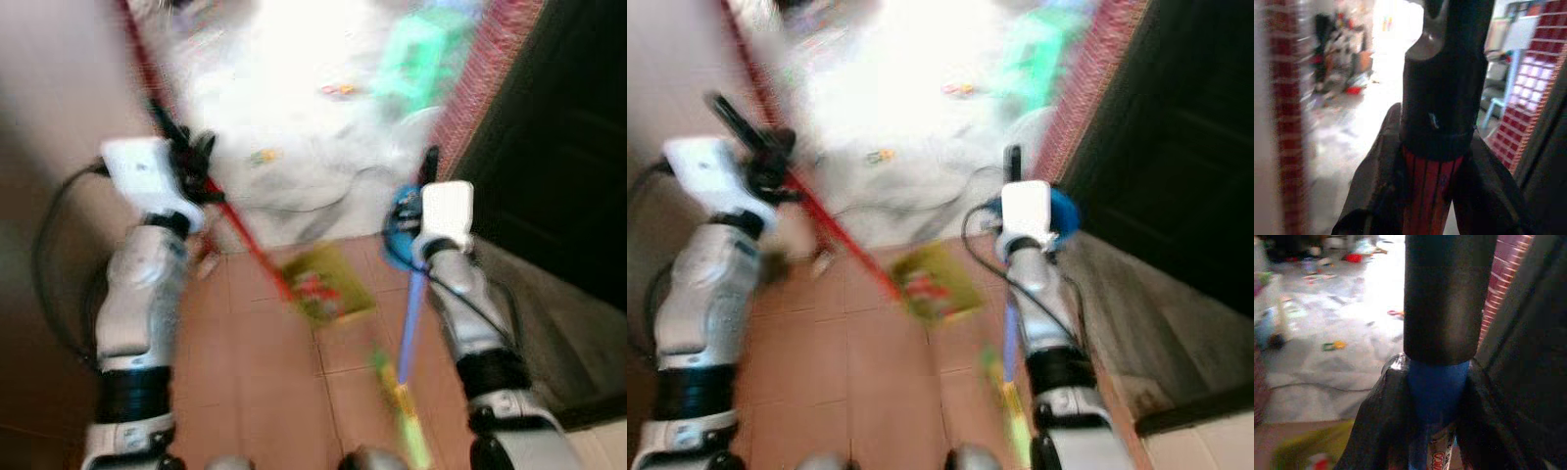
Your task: Sweep floor
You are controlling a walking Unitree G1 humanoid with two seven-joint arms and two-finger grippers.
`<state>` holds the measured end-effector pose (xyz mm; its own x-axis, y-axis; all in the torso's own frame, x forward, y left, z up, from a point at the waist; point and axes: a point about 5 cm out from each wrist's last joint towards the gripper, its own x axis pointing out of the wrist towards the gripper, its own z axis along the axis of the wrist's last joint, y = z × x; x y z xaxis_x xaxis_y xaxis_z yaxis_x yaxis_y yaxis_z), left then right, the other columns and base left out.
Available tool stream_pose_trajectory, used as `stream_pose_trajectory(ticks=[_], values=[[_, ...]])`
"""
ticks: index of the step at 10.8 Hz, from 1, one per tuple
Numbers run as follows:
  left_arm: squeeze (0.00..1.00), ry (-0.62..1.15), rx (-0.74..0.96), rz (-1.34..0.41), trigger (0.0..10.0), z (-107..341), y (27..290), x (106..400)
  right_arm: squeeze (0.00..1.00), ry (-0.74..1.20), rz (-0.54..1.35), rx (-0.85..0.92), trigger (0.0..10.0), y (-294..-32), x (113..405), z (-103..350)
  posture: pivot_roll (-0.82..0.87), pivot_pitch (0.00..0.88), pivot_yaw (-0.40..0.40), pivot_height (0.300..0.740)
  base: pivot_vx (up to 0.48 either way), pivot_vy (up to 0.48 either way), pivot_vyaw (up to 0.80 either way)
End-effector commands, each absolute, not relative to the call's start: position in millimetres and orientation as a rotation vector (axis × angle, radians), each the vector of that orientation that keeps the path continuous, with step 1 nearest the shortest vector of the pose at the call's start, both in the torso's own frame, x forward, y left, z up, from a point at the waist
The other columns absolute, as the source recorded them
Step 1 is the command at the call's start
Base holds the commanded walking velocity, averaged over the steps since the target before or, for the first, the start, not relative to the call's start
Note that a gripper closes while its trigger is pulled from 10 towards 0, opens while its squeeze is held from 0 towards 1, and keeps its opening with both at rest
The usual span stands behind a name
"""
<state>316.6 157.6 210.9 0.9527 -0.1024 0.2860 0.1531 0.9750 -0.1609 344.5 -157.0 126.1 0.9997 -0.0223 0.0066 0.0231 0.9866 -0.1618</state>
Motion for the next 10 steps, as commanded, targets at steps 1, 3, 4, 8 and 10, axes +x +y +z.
stream_pose_trajectory(ticks=[1,3,4,8,10], values=[[0.00,-0.358,-0.225,-0.193,10.0,231.3,144.3,314.1,0.00,-0.032,-0.033,-0.183,10.0,-163.0,345.0,131.4,-0.05,0.067,-0.001,0.740,0.401,0.000,-0.46],[0.00,-0.374,-0.236,-0.189,10.0,237.7,144.9,314.7,0.00,-0.030,-0.024,-0.188,10.0,-160.2,346.0,129.3,-0.05,0.058,-0.002,0.740,0.403,0.000,0.00],[0.00,-0.389,-0.239,-0.184,10.0,242.8,146.4,315.5,0.00,-0.028,-0.020,-0.188,10.0,-158.9,346.6,129.0,-0.05,0.058,-0.003,0.740,0.405,0.000,0.00],[0.00,-0.458,-0.277,-0.175,10.0,267.2,148.0,315.5,0.00,-0.032,-0.007,-0.192,10.0,-155.5,347.9,127.8,-0.04,0.049,0.000,0.740,0.422,0.000,0.00],[0.00,-0.460,-0.281,-0.169,10.0,268.9,148.1,317.9,0.00,-0.031,-0.004,-0.189,10.0,-155.1,348.2,126.8,-0.05,0.047,0.003,0.740,0.472,0.000,0.00]])
